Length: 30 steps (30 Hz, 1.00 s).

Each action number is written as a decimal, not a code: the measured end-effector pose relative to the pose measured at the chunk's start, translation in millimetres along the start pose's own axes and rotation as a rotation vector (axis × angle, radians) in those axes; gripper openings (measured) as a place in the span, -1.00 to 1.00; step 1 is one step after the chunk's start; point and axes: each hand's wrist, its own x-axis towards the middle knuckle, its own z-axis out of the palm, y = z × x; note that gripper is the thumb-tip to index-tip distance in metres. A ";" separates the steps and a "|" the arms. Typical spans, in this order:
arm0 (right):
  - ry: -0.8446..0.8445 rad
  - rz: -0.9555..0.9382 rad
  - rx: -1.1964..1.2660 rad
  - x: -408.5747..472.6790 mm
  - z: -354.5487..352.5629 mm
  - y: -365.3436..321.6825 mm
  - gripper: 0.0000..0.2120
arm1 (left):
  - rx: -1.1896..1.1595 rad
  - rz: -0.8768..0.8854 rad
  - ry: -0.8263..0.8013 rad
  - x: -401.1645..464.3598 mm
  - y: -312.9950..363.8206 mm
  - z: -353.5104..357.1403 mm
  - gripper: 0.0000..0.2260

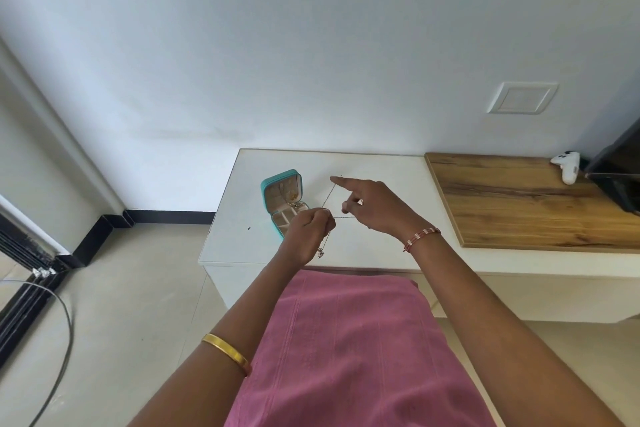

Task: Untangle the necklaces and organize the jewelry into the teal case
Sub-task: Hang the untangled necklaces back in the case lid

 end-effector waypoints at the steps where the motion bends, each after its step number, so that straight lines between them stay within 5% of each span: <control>1: -0.009 0.007 0.032 -0.3 1.1 1.2 -0.57 | 0.004 0.005 -0.001 -0.1 0.1 -1.2 -0.71; 7: -0.070 0.041 0.250 -9.9 1.9 12.2 -0.83 | -0.107 -0.018 -0.009 0.7 1.9 -7.7 -0.63; 12: 0.029 -0.004 0.424 -17.4 2.3 2.9 -0.83 | -0.129 -0.036 -0.041 1.5 4.9 -5.8 -0.62; 25: 0.152 0.019 0.321 -14.0 17.4 -5.9 -0.98 | 0.057 -0.034 -0.044 -0.4 11.4 -9.2 -0.65; 30: 0.103 0.022 0.251 -12.0 15.2 -6.8 -0.83 | -0.035 -0.072 -0.051 -1.6 11.4 -7.0 -0.62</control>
